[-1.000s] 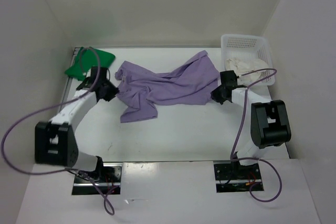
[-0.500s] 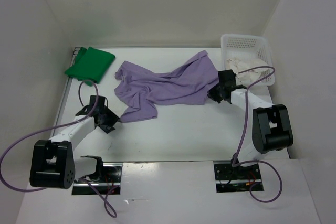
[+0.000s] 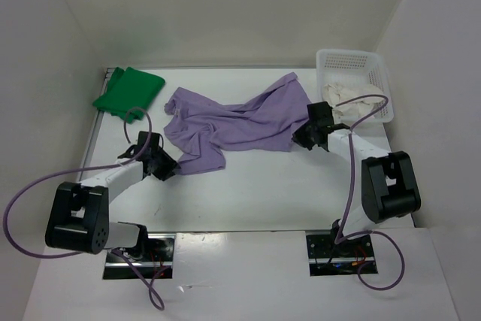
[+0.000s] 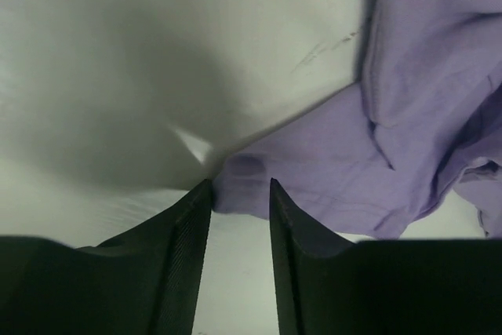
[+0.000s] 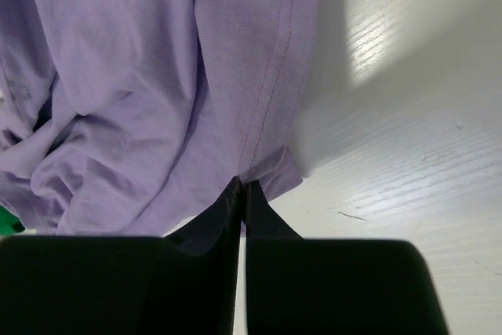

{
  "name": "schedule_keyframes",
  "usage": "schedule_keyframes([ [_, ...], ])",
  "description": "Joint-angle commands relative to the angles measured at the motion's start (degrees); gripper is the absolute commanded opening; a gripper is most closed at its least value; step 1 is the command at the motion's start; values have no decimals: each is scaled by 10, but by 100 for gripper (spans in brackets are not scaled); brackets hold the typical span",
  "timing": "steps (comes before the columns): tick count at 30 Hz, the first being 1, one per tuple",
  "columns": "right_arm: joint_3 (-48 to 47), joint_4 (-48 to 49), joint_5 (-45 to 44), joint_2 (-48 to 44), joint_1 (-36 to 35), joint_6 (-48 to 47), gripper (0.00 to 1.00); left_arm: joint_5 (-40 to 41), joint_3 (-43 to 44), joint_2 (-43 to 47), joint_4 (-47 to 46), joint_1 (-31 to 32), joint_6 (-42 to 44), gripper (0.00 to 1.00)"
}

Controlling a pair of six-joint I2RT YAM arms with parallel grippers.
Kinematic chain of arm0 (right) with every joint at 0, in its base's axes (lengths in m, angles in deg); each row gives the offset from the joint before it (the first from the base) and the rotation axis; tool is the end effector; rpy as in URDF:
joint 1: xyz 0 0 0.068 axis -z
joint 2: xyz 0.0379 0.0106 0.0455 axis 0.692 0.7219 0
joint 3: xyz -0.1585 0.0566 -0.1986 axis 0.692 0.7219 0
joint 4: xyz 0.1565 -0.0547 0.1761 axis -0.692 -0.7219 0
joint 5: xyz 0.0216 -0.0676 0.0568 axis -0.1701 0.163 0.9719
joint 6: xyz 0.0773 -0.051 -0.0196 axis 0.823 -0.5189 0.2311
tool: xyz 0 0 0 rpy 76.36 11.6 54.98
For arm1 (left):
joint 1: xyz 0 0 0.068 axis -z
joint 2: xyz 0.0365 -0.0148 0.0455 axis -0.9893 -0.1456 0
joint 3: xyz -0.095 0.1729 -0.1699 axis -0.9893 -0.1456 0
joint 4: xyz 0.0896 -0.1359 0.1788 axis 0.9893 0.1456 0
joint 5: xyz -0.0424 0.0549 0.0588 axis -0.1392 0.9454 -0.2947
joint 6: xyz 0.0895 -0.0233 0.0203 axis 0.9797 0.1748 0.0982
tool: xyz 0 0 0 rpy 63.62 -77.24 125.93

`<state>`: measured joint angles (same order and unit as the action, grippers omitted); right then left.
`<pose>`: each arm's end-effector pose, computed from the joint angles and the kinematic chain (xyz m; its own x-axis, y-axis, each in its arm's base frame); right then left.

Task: Fold and stack the t-shirts
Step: Flatten out the tshirt

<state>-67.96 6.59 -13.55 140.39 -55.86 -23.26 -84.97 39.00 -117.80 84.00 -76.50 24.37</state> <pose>0.3164 0.0642 0.1477 -0.5710 0.7398 -0.3558 0.5527 0.6669 0.4997 0.2489 -0.0236 0.1145 -0.4975 -0.8236 -0.2724 -0.6622 0.5633 -0.4941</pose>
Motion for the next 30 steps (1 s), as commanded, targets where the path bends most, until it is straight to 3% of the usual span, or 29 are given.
schedule_keyframes([
  [1,2,6,-14,-31,-7,-6,2,27,16,-21,1,20,12,41],
  [10,2,-5,-26,-49,-7,-6,2,51,40,-30,26,26,6,2],
  [15,-32,-54,-49,-74,-13,-35,2,58,99,36,106,26,31,0],
  [19,-89,-149,-88,-133,-31,-67,1,6,217,111,192,-5,71,0],
  [24,-177,-231,-88,-217,-51,-87,0,1,429,117,269,-17,109,0],
  [27,-285,-288,-96,-222,-87,-103,0,3,526,99,286,-17,121,0],
  [30,-416,-330,-110,-222,-110,-130,0,34,686,67,312,-17,130,0],
])
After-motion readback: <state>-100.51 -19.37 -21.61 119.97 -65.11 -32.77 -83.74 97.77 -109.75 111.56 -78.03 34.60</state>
